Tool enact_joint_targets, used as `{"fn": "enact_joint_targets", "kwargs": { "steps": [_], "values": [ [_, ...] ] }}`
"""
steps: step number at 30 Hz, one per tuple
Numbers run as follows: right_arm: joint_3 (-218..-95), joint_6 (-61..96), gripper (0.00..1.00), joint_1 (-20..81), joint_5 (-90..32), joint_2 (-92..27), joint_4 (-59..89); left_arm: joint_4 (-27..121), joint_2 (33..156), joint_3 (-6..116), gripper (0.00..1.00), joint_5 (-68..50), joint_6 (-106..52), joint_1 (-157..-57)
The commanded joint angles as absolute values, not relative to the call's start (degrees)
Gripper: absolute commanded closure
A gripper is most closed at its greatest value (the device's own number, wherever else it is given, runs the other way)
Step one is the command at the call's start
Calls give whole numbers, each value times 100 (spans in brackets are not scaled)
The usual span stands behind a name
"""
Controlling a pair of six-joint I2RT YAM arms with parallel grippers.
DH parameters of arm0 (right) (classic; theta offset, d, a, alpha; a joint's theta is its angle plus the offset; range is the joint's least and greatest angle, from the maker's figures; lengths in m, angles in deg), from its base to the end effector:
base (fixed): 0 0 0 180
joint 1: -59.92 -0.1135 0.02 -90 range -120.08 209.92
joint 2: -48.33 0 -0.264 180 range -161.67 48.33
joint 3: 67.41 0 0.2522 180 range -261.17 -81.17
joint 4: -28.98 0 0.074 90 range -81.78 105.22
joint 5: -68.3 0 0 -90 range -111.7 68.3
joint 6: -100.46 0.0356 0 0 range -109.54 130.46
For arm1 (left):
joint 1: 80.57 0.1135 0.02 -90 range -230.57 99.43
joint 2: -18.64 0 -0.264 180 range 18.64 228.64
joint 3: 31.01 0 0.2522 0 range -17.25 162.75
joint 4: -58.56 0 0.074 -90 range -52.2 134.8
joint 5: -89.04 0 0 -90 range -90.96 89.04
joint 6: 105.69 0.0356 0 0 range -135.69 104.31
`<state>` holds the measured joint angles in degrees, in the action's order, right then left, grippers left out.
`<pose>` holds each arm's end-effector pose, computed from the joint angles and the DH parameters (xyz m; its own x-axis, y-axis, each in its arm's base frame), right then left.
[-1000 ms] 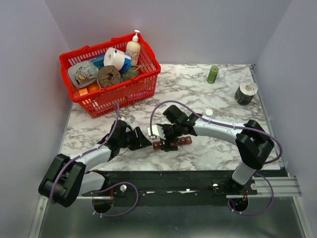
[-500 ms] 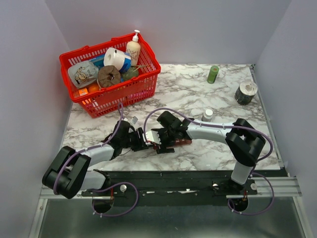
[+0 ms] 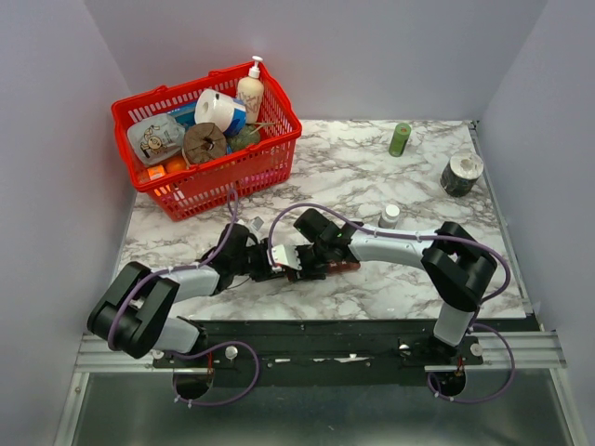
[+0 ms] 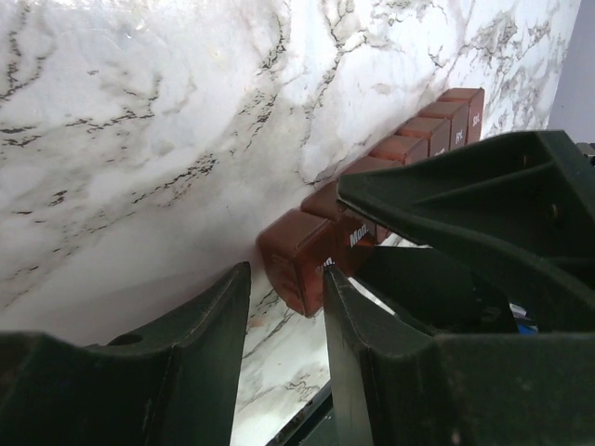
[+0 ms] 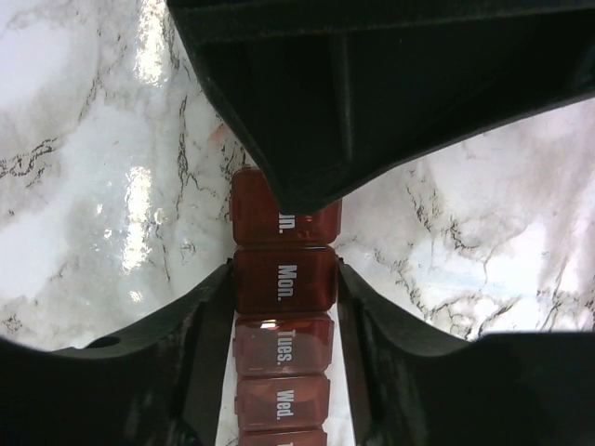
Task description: Sort the pills into containers
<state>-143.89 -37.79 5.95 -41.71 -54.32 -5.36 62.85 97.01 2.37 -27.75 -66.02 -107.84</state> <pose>0.2002 0.2959 0.1663 0.2999 -0.7795 -0.5500 -0.9540 -0.2479 -0.1689 0.1929 -0.1175 0.1248 -0.9186 -0.2995 -0.2577 0.0088 0.6365 -0.7712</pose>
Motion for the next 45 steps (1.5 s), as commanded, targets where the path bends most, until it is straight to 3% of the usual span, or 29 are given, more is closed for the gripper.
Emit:
{"fn": "enact_joint_targets", "kwargs": {
  "steps": [1,7,24,35,45],
  "values": [
    [-14524,-3709,51,543,-4192,-5555,-517,6001,9941,235,58,-2390,-6377,-10861],
    [-14603,-3560,62,543,-4376,-5608,-666,5676,10064,262,65,-2249,-6245,-10887],
    [-15200,-2856,67,1088,-5545,-5889,-1273,5561,10064,-46,68,-2021,-6184,-10887],
    [-15790,-2619,48,1624,-5502,-5837,-1642,5412,9888,-19,68,-1968,-6157,-10879],
    [-15790,-2311,49,1633,-5413,-5898,-1458,5412,9766,7,67,-2003,-6184,-10879]
  ]
}}
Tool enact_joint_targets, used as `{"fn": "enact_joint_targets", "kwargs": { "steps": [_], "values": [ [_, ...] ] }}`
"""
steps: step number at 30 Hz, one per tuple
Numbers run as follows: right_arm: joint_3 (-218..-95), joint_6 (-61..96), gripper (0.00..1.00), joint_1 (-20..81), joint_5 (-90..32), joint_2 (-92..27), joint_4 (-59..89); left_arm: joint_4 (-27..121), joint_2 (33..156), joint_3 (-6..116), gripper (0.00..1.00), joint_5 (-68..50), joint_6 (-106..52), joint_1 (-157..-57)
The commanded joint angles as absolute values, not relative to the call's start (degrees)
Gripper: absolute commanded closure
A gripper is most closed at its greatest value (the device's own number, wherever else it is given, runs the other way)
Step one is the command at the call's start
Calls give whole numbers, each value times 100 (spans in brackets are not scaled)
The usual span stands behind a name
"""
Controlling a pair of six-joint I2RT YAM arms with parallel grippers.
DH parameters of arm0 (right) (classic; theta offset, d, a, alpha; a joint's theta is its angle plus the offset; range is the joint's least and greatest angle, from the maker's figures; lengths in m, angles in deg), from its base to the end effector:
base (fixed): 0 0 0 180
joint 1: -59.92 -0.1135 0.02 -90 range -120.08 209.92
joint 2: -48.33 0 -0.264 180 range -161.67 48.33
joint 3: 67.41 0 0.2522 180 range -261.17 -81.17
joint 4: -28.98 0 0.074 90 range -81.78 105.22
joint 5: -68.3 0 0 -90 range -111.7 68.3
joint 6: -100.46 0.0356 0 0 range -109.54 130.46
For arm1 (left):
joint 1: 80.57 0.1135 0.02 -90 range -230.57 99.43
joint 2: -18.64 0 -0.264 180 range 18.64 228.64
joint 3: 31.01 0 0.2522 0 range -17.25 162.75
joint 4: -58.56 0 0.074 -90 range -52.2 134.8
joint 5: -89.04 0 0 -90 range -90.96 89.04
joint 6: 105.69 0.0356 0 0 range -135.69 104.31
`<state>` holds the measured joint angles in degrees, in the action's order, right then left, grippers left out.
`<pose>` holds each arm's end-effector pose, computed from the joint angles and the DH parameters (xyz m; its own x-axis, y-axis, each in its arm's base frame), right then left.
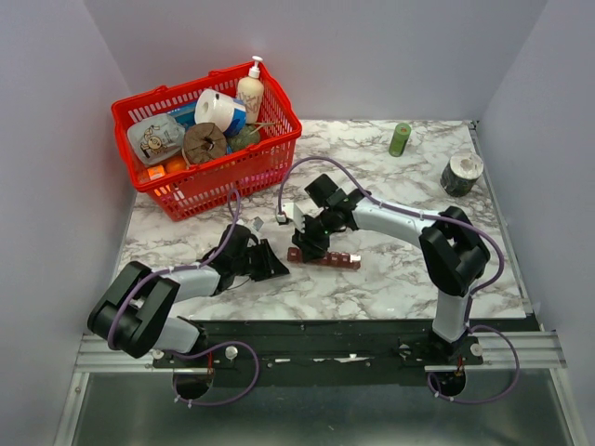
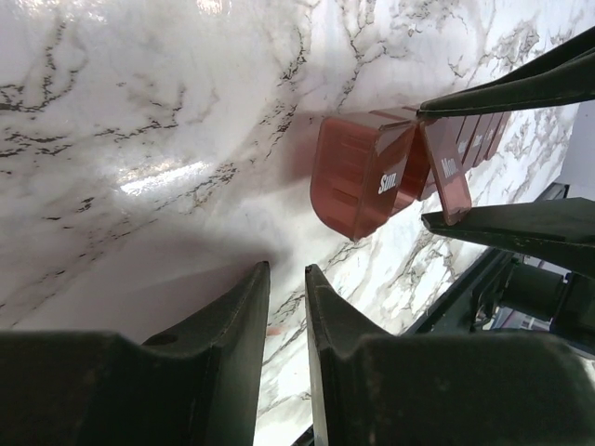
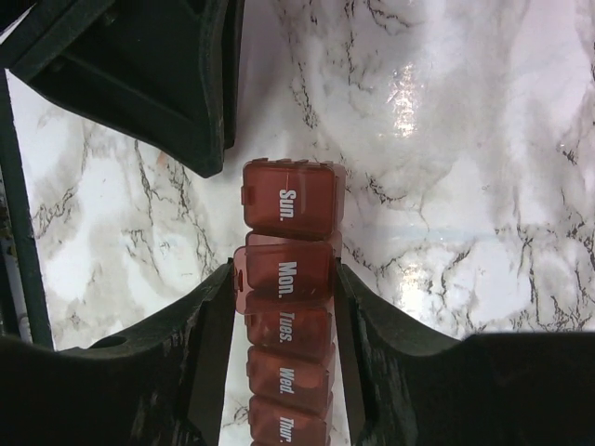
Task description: Sort the pills into containers
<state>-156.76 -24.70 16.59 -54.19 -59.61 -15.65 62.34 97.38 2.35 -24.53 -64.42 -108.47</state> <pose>0.2686 0.2796 0.1914 -0.0962 -0.7585 -0.6445 -0.9911 0.0131 0.1326 0.1925 -0.1180 0.1221 -0.9080 -0.2987 -0.2937 0.0162 0.6755 -0.7372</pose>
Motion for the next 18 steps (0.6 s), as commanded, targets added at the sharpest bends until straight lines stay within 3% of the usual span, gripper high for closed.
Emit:
{"fn": "enact_joint_targets", "kwargs": {
  "steps": [1,7,12,18],
  "values": [
    [-15790,-2329,50,1633,-5413,-5924,-1458,5386,9696,7,67,-2021,-6184,-10887],
    [-15947,-2355,52,1642,-5694,-6187,-1668,4991,8598,-72,62,-2082,-6140,-10887],
    [-16237,-2601,52,1642,-6072,-6531,-2160,4498,7509,-142,49,-1977,-6201,-10879],
    [-16326,-2891,52,1633,-6494,-6654,-2520,5033,7812,-204,46,-1995,-6473,-10887]
  ]
}}
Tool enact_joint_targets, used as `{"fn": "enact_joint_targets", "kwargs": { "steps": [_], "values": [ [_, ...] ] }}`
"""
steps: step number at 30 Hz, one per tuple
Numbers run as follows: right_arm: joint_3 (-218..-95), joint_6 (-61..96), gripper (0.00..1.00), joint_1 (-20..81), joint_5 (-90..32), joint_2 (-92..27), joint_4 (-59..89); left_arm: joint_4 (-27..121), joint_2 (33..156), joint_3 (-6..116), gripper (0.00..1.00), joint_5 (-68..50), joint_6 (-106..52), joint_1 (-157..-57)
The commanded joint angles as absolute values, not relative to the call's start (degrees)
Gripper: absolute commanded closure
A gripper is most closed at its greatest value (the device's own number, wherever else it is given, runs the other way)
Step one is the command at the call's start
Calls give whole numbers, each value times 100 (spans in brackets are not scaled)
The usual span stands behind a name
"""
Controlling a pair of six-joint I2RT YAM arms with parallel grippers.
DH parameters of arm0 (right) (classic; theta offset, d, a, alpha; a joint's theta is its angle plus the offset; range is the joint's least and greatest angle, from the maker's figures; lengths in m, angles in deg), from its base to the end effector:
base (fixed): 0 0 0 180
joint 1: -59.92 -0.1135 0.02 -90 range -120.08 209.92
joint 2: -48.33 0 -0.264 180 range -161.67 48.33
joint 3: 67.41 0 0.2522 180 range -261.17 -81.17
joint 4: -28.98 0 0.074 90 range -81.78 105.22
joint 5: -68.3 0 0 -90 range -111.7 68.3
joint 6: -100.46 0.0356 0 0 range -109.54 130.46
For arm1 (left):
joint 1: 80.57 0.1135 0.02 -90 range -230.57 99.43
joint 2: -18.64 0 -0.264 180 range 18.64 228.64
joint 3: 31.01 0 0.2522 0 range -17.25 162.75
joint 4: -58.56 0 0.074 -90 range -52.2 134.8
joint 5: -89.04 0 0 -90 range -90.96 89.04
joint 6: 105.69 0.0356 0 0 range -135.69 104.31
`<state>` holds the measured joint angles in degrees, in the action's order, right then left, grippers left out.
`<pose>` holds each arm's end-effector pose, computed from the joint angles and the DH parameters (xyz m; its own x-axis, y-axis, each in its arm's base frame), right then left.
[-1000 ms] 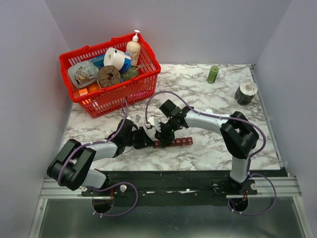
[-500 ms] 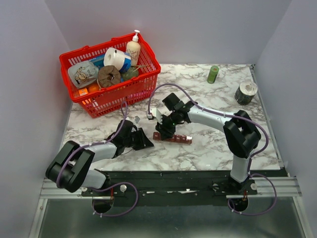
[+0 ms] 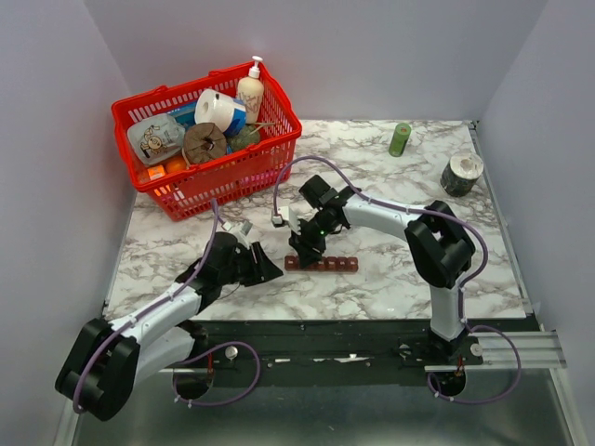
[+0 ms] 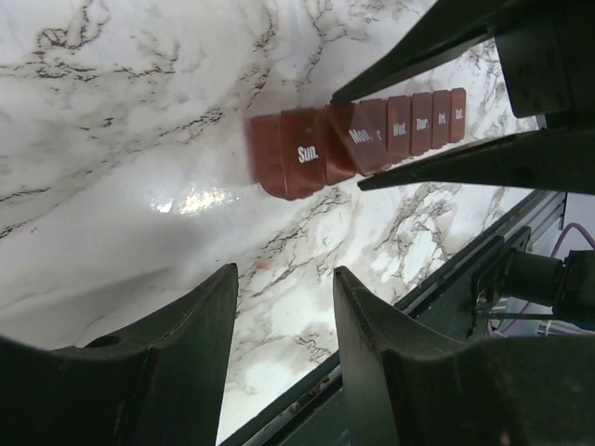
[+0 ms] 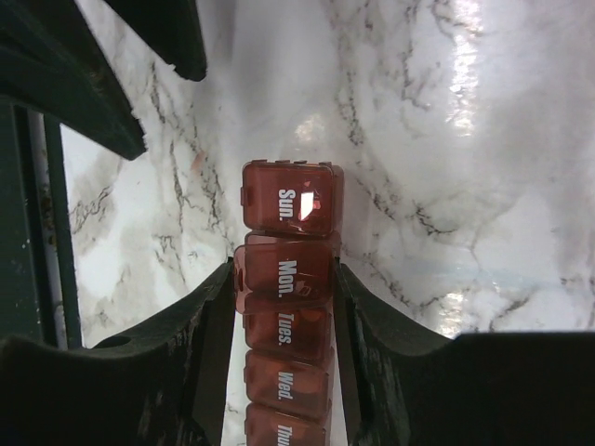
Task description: Sort the pills into containers
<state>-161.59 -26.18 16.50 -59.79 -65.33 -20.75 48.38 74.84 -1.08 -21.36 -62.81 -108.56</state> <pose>0.2754 0.2908 0.1758 -0.1271 -0.7670 -0.6290 -0.9669 -0.0456 0.2509 0.1581 -0.0981 0.1575 -0.8608 -0.3203 -0.3956 0.0834 0.6780 -0.7304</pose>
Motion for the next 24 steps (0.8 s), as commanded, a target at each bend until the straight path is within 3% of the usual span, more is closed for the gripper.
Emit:
{"fn": "enact_joint_targets", "kwargs": {
  "steps": [1,11,24],
  "values": [
    [-16317,-2978,51,1633,-6573,-6654,-2547,5121,7918,-195,46,-2003,-6491,-10887],
    [-16325,-3085,49,1580,-6618,-6794,-2644,5965,8737,-10,47,-2319,-6605,-10887],
    [-16361,-2997,42,1580,-6460,-6839,-2556,5966,9377,86,46,-2241,-6571,-10914]
  ]
}}
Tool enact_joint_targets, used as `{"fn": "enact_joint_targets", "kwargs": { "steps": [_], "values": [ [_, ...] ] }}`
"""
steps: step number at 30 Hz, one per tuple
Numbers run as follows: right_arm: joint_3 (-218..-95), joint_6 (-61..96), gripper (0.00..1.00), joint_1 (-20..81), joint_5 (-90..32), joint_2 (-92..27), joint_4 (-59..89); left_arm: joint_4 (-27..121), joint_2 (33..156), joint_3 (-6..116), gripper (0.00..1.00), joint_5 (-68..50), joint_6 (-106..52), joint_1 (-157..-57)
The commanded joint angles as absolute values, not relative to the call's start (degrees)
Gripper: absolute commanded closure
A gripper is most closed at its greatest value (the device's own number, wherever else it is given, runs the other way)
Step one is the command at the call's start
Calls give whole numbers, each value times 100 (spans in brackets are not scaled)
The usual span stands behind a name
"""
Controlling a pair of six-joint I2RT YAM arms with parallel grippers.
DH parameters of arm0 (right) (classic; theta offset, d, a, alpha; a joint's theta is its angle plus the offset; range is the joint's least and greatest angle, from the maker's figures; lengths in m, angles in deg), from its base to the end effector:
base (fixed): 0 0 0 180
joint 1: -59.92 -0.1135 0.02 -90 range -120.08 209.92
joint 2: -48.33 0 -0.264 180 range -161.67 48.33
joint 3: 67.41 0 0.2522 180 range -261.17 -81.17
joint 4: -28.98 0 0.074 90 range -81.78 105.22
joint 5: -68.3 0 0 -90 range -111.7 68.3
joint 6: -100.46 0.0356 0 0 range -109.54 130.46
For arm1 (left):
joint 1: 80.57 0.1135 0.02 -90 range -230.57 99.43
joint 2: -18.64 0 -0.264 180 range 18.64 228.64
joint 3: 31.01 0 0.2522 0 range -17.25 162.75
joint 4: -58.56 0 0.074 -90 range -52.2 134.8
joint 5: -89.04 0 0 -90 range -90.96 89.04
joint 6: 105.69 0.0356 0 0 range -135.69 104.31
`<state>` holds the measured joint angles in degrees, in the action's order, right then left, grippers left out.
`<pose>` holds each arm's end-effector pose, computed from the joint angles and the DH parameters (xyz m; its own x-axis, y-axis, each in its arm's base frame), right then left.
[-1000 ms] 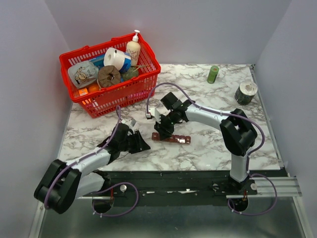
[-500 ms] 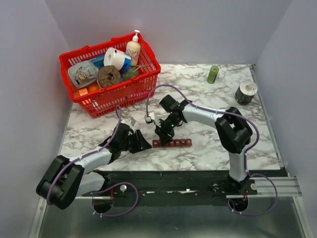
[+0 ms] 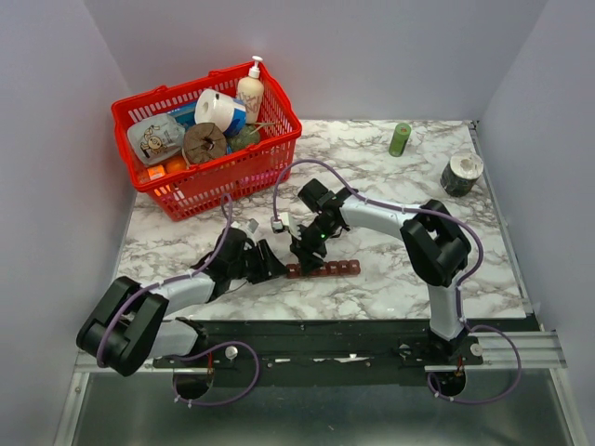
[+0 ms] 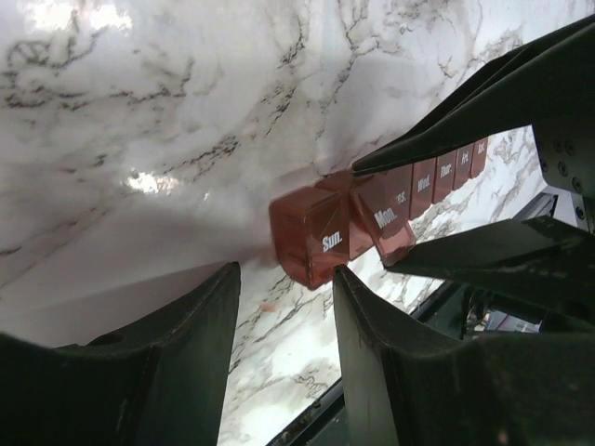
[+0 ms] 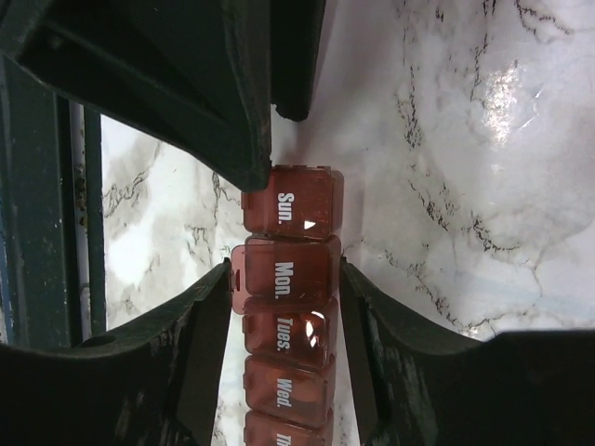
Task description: Sort the pills into containers
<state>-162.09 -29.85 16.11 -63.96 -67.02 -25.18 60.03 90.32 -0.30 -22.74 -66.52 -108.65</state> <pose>0.2687 0.2909 0.1662 -0.1175 -0.7762 -0.6194 -0.9381 -0.1179 0.3257 0.1791 -0.1105 0.1307 -0.8892 -0.3416 -0.3044 0.0005 0.6645 -0.7473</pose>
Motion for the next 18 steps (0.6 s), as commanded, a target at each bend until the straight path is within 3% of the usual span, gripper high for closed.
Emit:
{"fn": "enact_joint_targets", "kwargs": {
  "steps": [1,9,18],
  "values": [
    [-16361,-2979,40,1580,-6416,-6821,-2548,5966,9431,103,46,-2240,-6536,-10922],
    [-16326,-2883,37,1589,-6143,-6663,-2346,5808,9738,112,47,-2188,-6368,-10949],
    [-16203,-2566,42,1633,-5747,-6373,-1933,5711,9932,7,47,-2127,-6272,-10958]
  ]
}}
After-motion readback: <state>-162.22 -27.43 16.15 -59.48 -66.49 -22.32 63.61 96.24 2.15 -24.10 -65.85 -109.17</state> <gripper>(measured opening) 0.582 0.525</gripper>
